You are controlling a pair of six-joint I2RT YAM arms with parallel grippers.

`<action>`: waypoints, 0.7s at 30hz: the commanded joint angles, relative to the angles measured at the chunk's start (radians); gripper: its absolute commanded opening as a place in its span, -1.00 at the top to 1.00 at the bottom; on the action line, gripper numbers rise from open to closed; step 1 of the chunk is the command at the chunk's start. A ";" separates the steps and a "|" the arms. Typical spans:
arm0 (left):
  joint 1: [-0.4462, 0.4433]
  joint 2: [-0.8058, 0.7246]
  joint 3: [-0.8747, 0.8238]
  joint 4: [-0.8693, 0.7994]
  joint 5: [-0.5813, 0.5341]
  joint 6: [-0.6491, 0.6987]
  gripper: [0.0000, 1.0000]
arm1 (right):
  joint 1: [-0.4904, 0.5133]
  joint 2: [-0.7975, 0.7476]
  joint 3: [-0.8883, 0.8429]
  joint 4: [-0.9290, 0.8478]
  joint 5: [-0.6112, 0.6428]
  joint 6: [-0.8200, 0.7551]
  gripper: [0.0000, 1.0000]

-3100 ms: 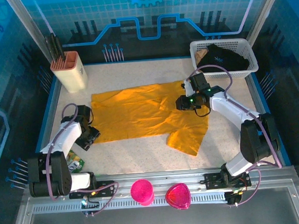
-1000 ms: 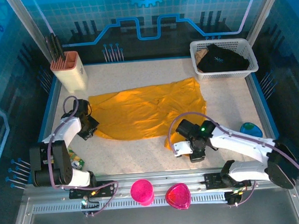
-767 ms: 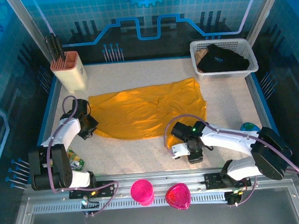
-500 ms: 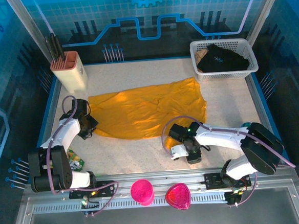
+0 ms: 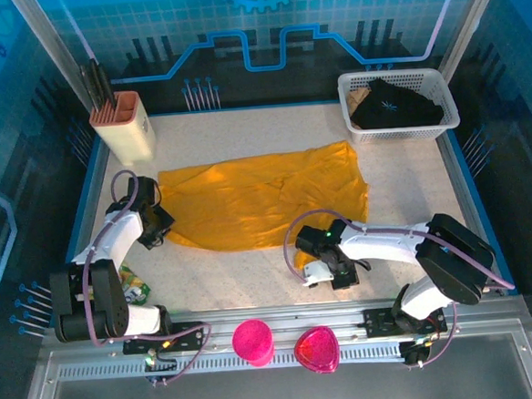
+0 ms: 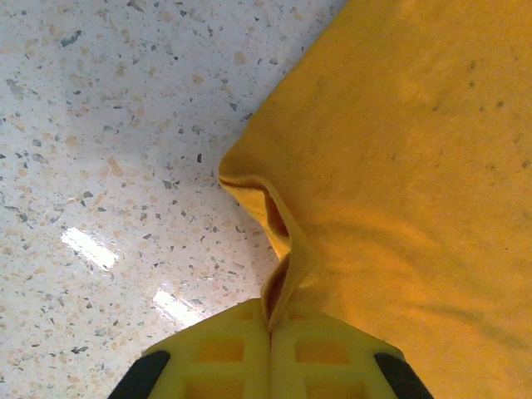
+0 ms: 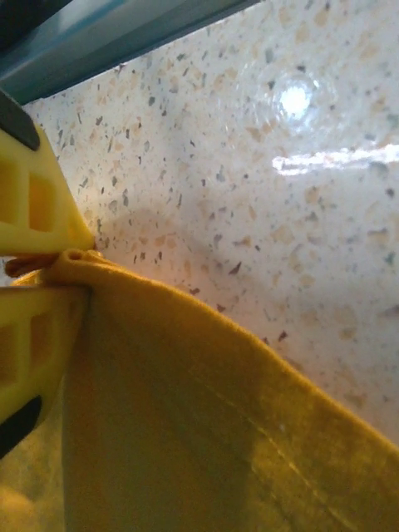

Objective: Fold and stack the t-shirts

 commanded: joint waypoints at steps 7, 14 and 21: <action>-0.015 -0.053 0.042 -0.076 -0.019 0.021 1.00 | 0.004 -0.149 0.006 0.006 0.177 0.006 1.00; -0.020 -0.144 0.034 -0.147 -0.027 -0.004 1.00 | 0.029 -0.365 0.029 -0.140 0.202 -0.025 1.00; -0.020 -0.163 0.056 -0.186 -0.041 -0.012 1.00 | -0.037 -0.416 0.105 -0.015 0.313 -0.080 1.00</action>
